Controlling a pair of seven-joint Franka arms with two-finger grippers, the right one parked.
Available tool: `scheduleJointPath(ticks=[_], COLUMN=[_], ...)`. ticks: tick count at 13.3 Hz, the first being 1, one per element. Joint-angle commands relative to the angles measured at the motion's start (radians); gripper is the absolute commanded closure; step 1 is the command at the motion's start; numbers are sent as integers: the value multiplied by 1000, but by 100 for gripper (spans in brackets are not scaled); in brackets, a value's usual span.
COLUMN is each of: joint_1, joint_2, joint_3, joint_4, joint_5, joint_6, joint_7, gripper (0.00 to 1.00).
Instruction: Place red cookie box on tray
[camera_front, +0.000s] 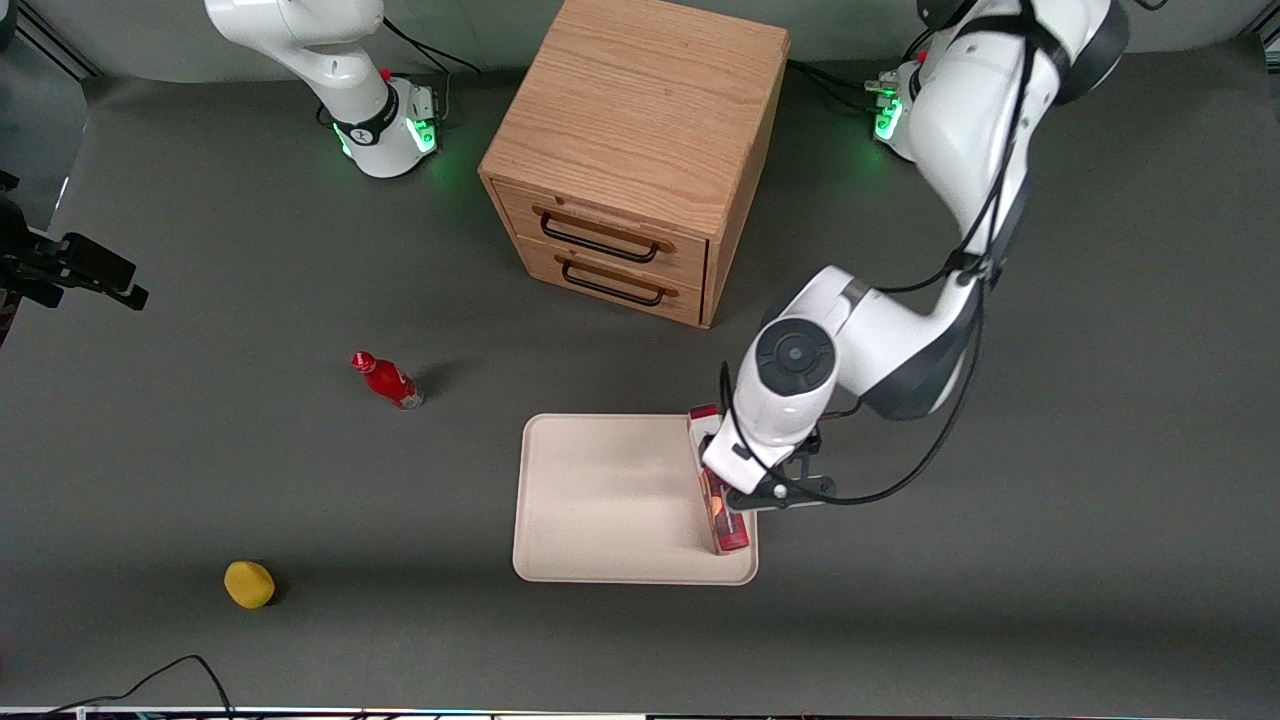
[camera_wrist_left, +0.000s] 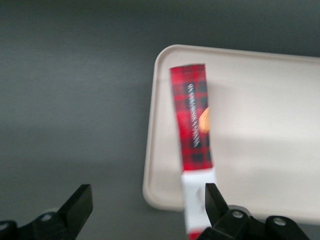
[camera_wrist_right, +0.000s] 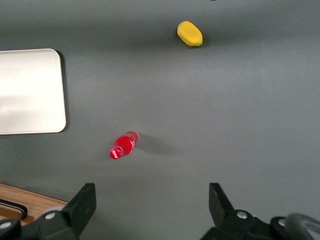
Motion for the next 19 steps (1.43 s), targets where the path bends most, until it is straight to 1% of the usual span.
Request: scheduleJointPath(ticks=[1, 3, 5, 7, 8, 10, 11, 12, 13, 14, 15, 16, 18, 19], joint_1=[47, 81, 92, 92, 90, 90, 92, 92, 93, 112, 168, 202, 245, 300], joint_2=[-207, -316, -435, -552, -606, -718, -744, -770, -798, -807, -815, -815, -813, -813], joint_3=[22, 29, 93, 185, 229, 301, 331, 393, 448, 481, 481, 467, 444, 394], joint_4=[-161, -230, -336, -448, -505, -615, -635, -660, -669, -669, -672, -671, -666, -666], joint_5=[-41, -80, -110, -185, -197, -202, -199, -199, -199, -199, -199, -197, -184, -180], joint_6=[-108, -181, -193, -186, -181, -178, -193, -202, -216, -233, -239, -239, -236, -235], joint_7=[136, 193, 275, 403, 447, 539, 567, 605, 689, 759, 805, 816, 818, 818], gripper=[0, 0, 0, 0, 0, 0, 0, 0, 0, 0, 0, 0, 0, 0])
